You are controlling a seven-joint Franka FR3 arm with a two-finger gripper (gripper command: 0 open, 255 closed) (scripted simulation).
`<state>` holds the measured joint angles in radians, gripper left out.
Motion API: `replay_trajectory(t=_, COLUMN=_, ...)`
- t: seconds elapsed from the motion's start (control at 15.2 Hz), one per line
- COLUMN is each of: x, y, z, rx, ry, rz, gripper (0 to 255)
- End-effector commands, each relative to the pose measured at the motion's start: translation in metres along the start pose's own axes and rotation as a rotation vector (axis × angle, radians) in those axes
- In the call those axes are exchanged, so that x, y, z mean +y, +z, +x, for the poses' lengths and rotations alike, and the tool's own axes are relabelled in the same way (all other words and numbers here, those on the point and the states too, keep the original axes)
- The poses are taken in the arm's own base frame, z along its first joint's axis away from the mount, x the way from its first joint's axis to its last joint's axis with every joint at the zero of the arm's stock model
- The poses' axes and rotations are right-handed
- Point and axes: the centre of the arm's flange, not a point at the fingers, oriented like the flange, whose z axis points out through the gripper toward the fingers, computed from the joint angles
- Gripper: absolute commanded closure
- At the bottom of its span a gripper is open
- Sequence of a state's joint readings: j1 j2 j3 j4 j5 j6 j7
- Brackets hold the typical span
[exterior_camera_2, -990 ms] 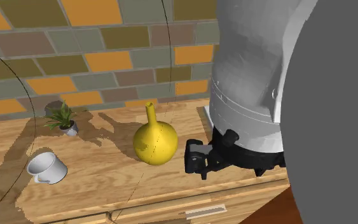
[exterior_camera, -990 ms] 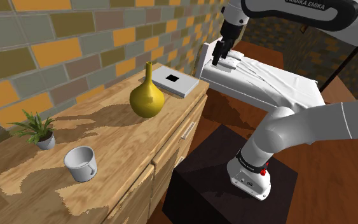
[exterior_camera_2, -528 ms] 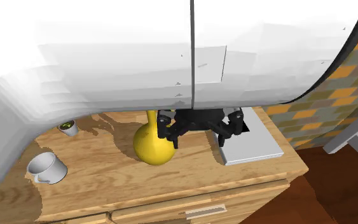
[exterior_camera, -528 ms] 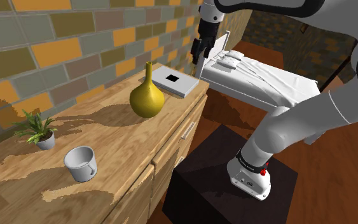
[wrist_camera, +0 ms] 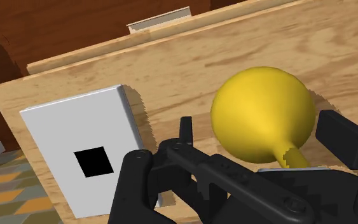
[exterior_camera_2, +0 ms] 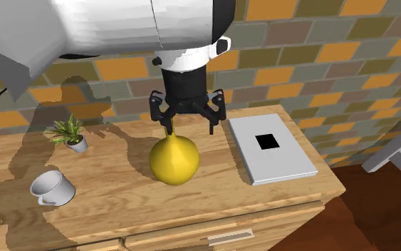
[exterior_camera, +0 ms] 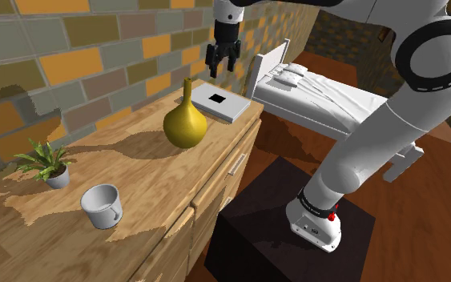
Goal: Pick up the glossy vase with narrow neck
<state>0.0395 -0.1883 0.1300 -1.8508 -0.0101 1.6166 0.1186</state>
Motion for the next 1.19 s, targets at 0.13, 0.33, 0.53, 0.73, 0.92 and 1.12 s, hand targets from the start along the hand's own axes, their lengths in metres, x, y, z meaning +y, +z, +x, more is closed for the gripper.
replay_trajectory(t=0.13, x=-0.031, y=0.006, z=0.047, rx=-0.033, ry=0.013, rz=0.018, gripper=0)
replay_trajectory(t=0.33, x=-0.052, y=0.011, z=0.082, rx=-0.058, ry=0.022, rz=0.031, gripper=0)
replay_trajectory(t=0.53, x=-0.067, y=0.014, z=0.107, rx=-0.075, ry=0.029, rz=0.04, gripper=0)
replay_trajectory(t=0.73, x=-0.068, y=0.03, z=0.107, rx=-0.075, ry=0.029, rz=0.04, gripper=0)
replay_trajectory(t=0.92, x=-0.068, y=0.046, z=0.108, rx=-0.075, ry=0.029, rz=0.04, gripper=0)
replay_trajectory(t=1.12, x=-0.069, y=0.054, z=0.108, rx=-0.075, ry=0.029, rz=0.04, gripper=0)
